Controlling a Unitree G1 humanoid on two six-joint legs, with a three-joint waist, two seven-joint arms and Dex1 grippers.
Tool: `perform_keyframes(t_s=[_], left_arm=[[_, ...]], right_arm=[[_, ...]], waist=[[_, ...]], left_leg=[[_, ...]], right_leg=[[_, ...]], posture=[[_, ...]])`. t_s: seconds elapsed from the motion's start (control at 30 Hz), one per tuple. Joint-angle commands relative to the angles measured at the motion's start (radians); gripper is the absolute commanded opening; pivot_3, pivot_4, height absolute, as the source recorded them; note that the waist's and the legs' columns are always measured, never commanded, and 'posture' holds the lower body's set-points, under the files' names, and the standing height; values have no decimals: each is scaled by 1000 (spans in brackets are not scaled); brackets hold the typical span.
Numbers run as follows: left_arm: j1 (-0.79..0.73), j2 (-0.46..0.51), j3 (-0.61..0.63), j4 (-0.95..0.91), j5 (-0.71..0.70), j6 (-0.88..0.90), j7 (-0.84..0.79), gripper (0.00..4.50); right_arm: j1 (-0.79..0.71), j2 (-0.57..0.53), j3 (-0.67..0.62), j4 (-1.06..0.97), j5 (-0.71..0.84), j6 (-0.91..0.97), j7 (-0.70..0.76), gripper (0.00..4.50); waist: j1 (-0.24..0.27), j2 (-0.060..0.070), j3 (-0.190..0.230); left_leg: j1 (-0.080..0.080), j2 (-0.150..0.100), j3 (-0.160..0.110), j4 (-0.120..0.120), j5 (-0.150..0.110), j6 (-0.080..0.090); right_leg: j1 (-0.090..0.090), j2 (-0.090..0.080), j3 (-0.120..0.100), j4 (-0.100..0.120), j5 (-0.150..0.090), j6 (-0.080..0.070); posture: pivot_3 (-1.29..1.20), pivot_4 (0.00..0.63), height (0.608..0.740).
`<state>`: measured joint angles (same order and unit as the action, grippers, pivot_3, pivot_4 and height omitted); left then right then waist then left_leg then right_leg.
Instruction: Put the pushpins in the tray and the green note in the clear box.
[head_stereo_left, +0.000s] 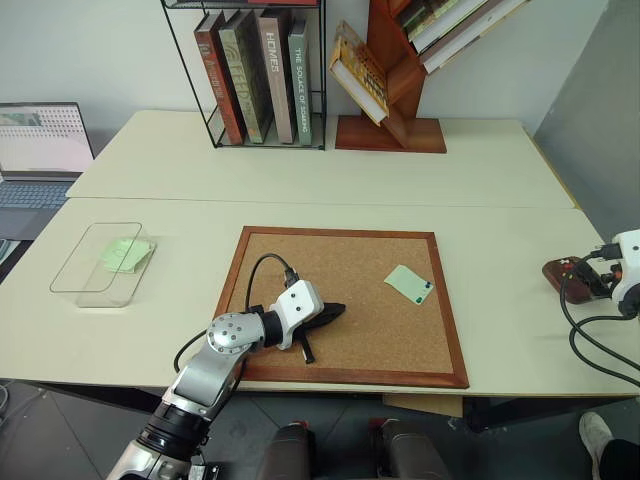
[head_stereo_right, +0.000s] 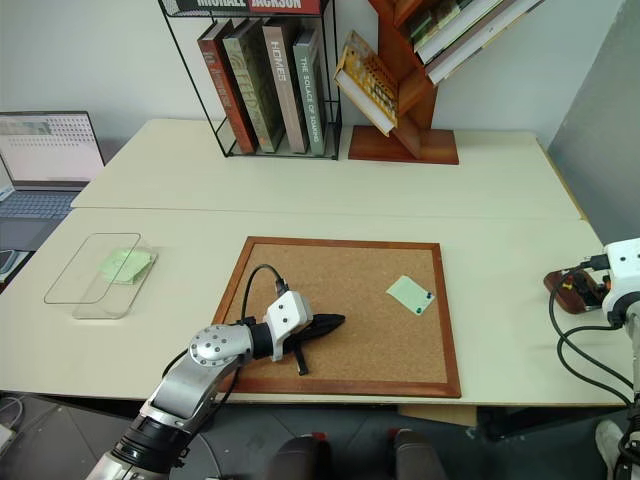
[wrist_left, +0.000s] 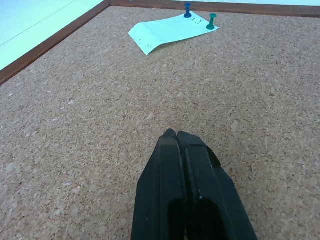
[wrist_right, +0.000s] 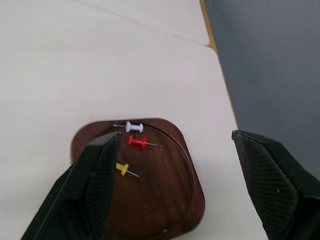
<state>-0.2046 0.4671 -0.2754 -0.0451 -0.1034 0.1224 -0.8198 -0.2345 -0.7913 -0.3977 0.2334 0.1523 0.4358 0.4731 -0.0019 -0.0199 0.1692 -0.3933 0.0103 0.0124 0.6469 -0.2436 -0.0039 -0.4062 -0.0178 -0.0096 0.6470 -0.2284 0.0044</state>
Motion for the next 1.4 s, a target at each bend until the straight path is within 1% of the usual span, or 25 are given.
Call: perform_keyframes(t_s=[0.03,0.1,0.17,0.33,0.5,0.73,0.8,0.83,0.97,1.0,1.03,1.07,1.1,1.13,1.27,1.3,1.33,1.4], left_arm=[[1,1,-17,14,21,3,-9,0],[0,2,-18,14,22,3,-10,0],[-1,3,-17,15,22,4,-12,0],[-1,4,-18,10,23,7,-14,0],[1,6,-16,8,26,7,-15,0],[11,8,-13,1,28,10,-15,0],[12,8,-13,0,28,10,-16,0],[12,7,-13,1,28,10,-16,0],[13,7,-14,-2,27,12,-17,0],[13,6,-15,-3,27,13,-17,0],[13,6,-15,-3,27,13,-17,0],[14,6,-15,-2,26,13,-18,0],[15,6,-15,-4,27,14,-17,0],[16,6,-15,-6,27,14,-17,0],[22,10,-14,-9,27,16,-17,0],[23,11,-14,-11,27,17,-18,0],[24,12,-13,-12,27,18,-18,0],[25,16,-12,-13,27,19,-21,0]], right_arm=[[69,28,1,-201,107,-67,137,3759],[110,69,33,-309,159,-63,180,3759],[131,106,63,-385,198,-31,193,3759],[151,194,192,-479,193,-8,177,3759],[117,264,280,-442,170,-14,152,3759],[100,291,344,-377,132,-58,170,3759],[99,294,353,-366,124,-68,169,3395],[97,295,359,-362,119,-75,168,3349],[93,291,381,-352,95,-94,166,2430],[92,291,384,-349,90,-97,166,2311],[91,291,386,-347,86,-99,165,1949],[89,291,387,-344,83,-103,164,1844],[90,289,388,-344,81,-105,165,1553],[90,287,390,-343,78,-109,167,1387],[92,280,404,-340,57,-126,177,391],[93,279,405,-341,54,-129,179,288],[94,279,406,-342,52,-136,180,79],[95,276,413,-346,41,-152,186,79]], waist=[[0,0,0],[0,0,0],[0,0,0],[0,0,0],[0,0,0],[0,0,0],[0,0,0],[0,0,0],[0,0,0],[0,0,0],[0,0,0],[0,0,0],[0,0,0],[0,0,0],[0,0,0],[0,0,0],[0,0,0],[0,0,0]], left_leg=[[0,0,0,0,0,0],[0,0,-1,0,0,0],[0,1,-2,0,0,0],[0,1,-1,0,0,0],[-1,1,-2,0,0,0],[-1,1,-2,0,0,0],[-1,1,-2,0,0,0],[-1,1,-2,0,0,0],[-1,1,-2,0,0,0],[-1,1,-2,0,0,0],[-1,1,-2,0,0,0],[-1,1,-2,0,0,0],[-1,1,-2,0,0,0],[-1,1,-2,0,0,0],[-1,1,-2,0,0,0],[-1,1,-2,0,0,0],[-1,1,-2,0,0,0],[-1,1,-2,0,0,0]], right_leg=[[0,0,0,0,0,0],[0,0,-1,0,0,0],[0,0,-1,0,0,0],[0,0,-1,0,0,0],[0,0,-1,-1,0,0],[0,0,-1,-1,0,0],[0,0,-1,-1,0,0],[0,0,-1,-1,0,0],[0,0,-1,-1,0,0],[0,0,-1,-1,0,0],[0,0,-1,-1,0,0],[0,0,-1,-1,0,0],[0,0,-1,-1,0,0],[0,0,-1,-1,0,0],[0,0,-1,-1,0,0],[0,0,-1,-1,0,0],[0,0,-1,-1,0,0],[0,0,-1,-1,0,0]], posture=[[0,150,740],[0,150,740],[0,150,740],[0,150,740],[0,150,740],[0,150,740],[0,150,740],[0,150,740],[0,150,740],[0,150,740],[0,150,740],[0,150,740],[0,150,740],[0,150,740],[0,150,740],[0,150,740],[0,150,740],[0,150,740]])
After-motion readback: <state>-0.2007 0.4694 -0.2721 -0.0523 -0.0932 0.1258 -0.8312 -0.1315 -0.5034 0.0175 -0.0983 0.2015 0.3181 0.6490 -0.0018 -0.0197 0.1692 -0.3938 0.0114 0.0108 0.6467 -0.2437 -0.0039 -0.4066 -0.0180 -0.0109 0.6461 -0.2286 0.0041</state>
